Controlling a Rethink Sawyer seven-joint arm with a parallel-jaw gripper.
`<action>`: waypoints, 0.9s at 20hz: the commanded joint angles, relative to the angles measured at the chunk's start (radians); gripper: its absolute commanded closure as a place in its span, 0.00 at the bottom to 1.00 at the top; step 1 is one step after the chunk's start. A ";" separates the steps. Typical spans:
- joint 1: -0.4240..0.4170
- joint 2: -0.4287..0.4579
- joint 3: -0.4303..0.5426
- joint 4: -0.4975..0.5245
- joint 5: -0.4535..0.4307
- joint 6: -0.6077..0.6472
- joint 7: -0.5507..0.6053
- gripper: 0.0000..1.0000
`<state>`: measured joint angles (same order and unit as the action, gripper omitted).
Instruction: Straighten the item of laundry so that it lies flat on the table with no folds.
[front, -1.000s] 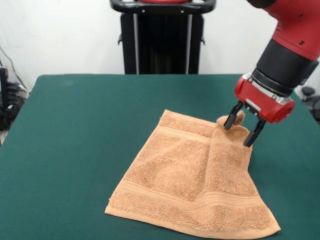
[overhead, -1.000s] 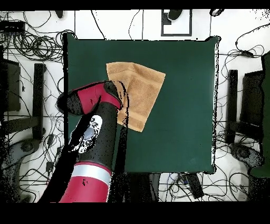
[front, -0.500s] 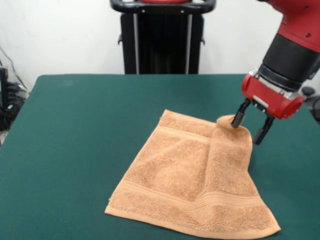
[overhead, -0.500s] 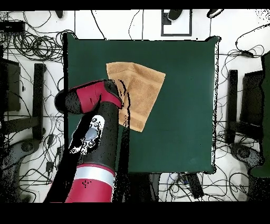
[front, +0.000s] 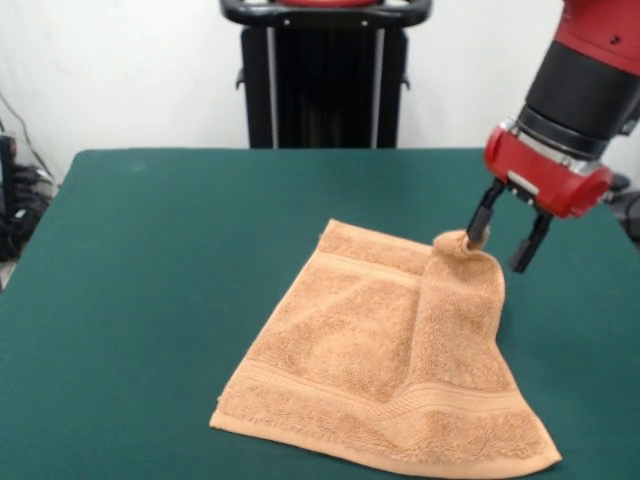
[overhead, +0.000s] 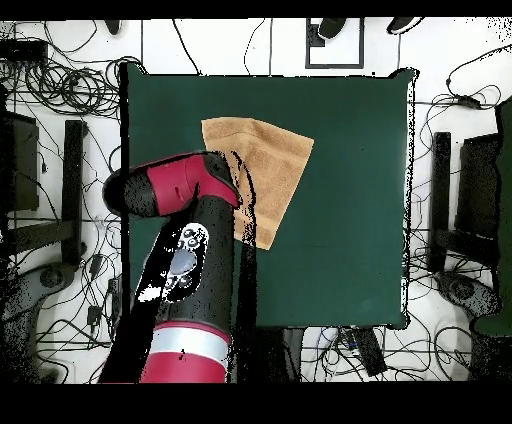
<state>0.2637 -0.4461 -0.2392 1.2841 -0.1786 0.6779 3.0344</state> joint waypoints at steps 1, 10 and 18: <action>-0.020 -0.032 0.119 0.185 -0.068 0.003 -0.200 0.00; -0.032 -0.036 0.121 0.228 -0.118 -0.014 -0.183 0.00; -0.054 -0.030 0.143 0.228 -0.145 -0.011 -0.182 0.00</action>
<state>0.2355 -0.5182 -0.2238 1.3944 -0.2714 0.6779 3.0344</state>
